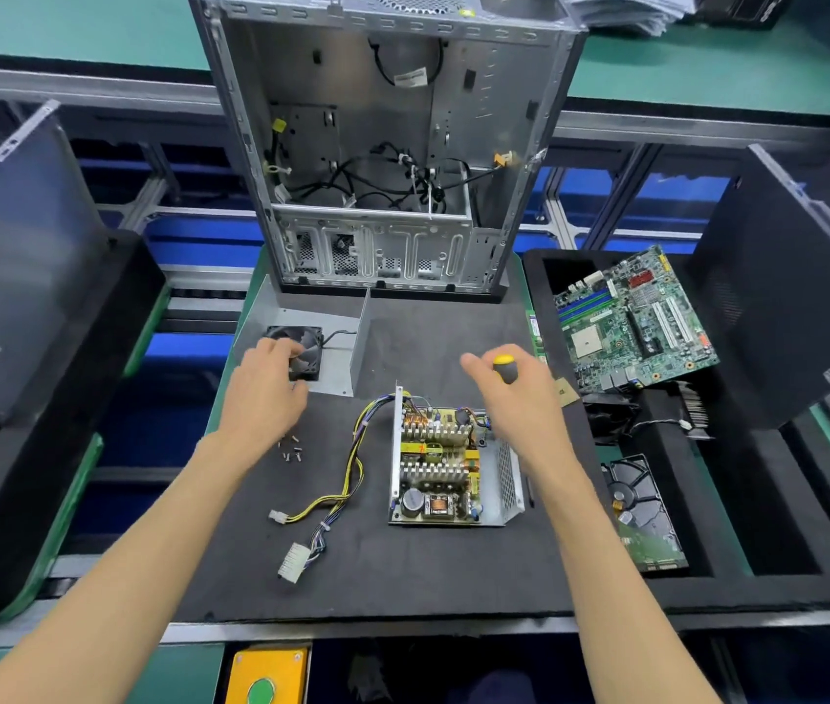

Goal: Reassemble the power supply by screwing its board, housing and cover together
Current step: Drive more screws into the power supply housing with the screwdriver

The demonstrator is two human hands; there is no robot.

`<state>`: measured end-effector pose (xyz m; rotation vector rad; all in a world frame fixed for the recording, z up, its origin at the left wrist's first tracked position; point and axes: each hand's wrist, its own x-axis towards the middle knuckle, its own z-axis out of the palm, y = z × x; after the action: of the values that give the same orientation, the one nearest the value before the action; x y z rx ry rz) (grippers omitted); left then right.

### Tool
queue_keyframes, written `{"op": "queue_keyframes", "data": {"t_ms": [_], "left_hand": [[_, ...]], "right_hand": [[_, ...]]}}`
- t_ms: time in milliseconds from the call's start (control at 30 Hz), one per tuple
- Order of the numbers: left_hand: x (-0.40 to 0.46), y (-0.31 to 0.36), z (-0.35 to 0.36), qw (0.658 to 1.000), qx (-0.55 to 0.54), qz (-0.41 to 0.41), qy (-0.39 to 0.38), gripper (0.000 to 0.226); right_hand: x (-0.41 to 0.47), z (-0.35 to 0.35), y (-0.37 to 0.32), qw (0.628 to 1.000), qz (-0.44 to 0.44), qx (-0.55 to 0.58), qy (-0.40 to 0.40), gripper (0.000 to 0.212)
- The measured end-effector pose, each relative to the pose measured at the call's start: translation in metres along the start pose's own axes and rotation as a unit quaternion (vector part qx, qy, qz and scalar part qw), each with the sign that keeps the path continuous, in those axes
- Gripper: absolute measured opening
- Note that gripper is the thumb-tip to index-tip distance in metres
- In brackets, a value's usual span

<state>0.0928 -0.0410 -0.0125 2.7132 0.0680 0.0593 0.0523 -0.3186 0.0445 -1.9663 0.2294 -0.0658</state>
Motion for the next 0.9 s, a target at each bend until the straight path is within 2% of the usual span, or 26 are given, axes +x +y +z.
{"op": "queue_keyframes", "data": {"t_ms": [133,233,400,533,633,700,833,900], "left_hand": [[0.015,-0.005,0.018,0.991,0.118,-0.001,-0.066,0.045],[0.017,-0.013,0.031,0.990,0.136,0.023,-0.030,0.039],[0.012,-0.023,0.036,0.999,0.029,0.039,0.017,0.032],[0.008,-0.021,0.018,0.984,-0.131,0.027,0.113,0.028],[0.006,-0.005,-0.016,0.940,-0.302,-0.016,0.159,0.025],[-0.002,0.011,-0.041,0.897,-0.415,-0.020,0.151,0.024],[-0.023,0.047,-0.068,0.764,-0.644,-0.002,0.029,0.023],[-0.030,0.059,-0.068,0.734,-0.679,0.006,-0.022,0.025]], "right_hand": [[0.007,0.031,-0.019,0.992,0.061,0.056,-0.096,0.022],[0.011,0.056,-0.024,0.984,0.094,0.066,-0.135,0.022],[0.013,0.084,-0.023,0.967,0.149,0.104,-0.176,0.026],[0.014,0.093,-0.023,0.960,0.159,0.150,-0.174,0.023],[0.016,0.094,-0.031,0.960,0.148,0.183,-0.154,0.021],[0.017,0.093,-0.038,0.958,0.142,0.199,-0.147,0.023],[0.014,0.087,-0.050,0.942,0.130,0.244,-0.189,0.042],[0.013,0.079,-0.051,0.928,0.129,0.294,-0.189,0.045]]}}
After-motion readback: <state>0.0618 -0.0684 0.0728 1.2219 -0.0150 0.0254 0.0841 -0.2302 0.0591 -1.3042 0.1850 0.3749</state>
